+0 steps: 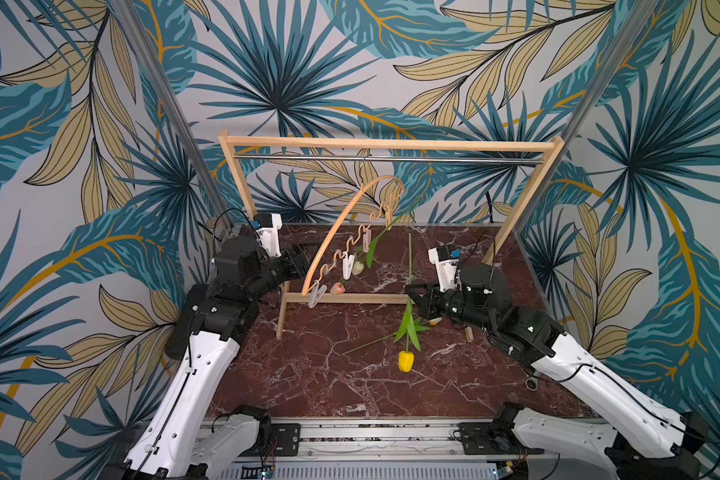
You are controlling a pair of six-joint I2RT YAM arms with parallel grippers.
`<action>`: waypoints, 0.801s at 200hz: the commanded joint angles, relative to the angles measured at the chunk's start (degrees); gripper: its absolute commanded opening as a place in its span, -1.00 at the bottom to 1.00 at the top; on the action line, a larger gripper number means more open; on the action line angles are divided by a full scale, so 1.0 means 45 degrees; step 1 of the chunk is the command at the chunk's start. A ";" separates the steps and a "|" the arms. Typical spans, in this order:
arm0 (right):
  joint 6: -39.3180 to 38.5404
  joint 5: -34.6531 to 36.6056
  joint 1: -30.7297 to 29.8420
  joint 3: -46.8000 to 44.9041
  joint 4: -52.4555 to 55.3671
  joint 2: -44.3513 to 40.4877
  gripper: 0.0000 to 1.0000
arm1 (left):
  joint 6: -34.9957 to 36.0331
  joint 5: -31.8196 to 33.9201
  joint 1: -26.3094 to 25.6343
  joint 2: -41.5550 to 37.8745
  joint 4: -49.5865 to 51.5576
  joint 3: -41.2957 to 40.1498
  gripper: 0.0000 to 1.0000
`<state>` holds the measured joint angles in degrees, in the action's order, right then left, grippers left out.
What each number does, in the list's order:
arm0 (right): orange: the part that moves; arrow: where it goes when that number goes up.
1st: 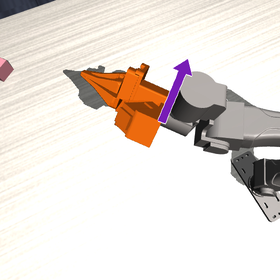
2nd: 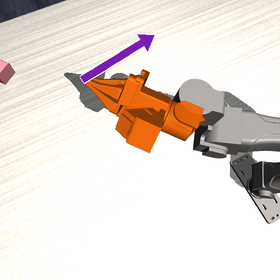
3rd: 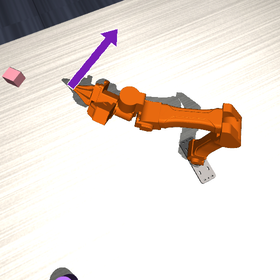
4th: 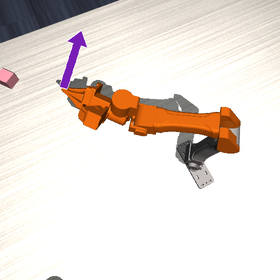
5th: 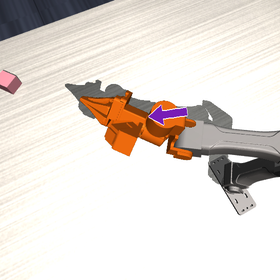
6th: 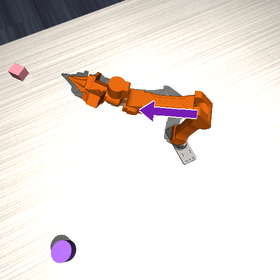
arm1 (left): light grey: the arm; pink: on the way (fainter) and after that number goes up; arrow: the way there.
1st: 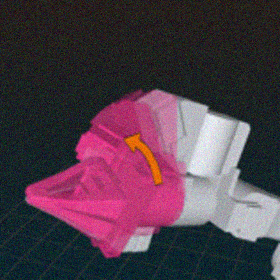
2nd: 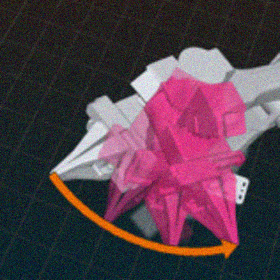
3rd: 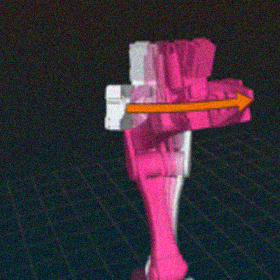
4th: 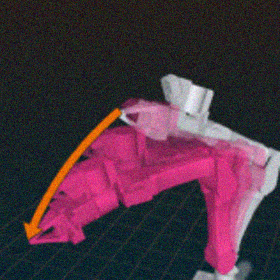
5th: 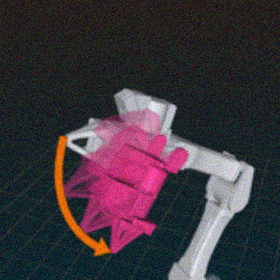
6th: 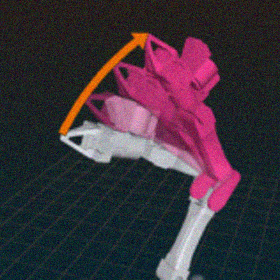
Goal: Dry the flowers on a clothes hanger
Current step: Open the clamp at the hanger.
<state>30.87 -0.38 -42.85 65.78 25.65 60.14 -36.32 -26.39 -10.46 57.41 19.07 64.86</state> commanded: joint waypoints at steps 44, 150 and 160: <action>-0.0063 -0.0017 -0.0107 -0.0204 -0.0546 0.0234 -1.00 | 0.0580 -0.0287 -0.0016 -0.1372 0.0810 -0.0406 0.41; -0.1250 -0.0596 -0.0107 0.1475 -0.0520 0.1693 -1.00 | -0.0609 -0.1697 -0.0010 -0.1578 -0.1926 -0.2696 0.49; -0.1294 -0.0811 -0.0107 0.1583 -0.0505 0.1852 -1.00 | -0.0755 -0.1960 -0.0033 -0.1475 -0.2219 -0.2799 0.49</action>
<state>27.33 -1.34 -43.07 70.59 23.51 66.81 -37.76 -31.16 -10.46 50.63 16.25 54.70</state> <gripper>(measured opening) 0.061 0.747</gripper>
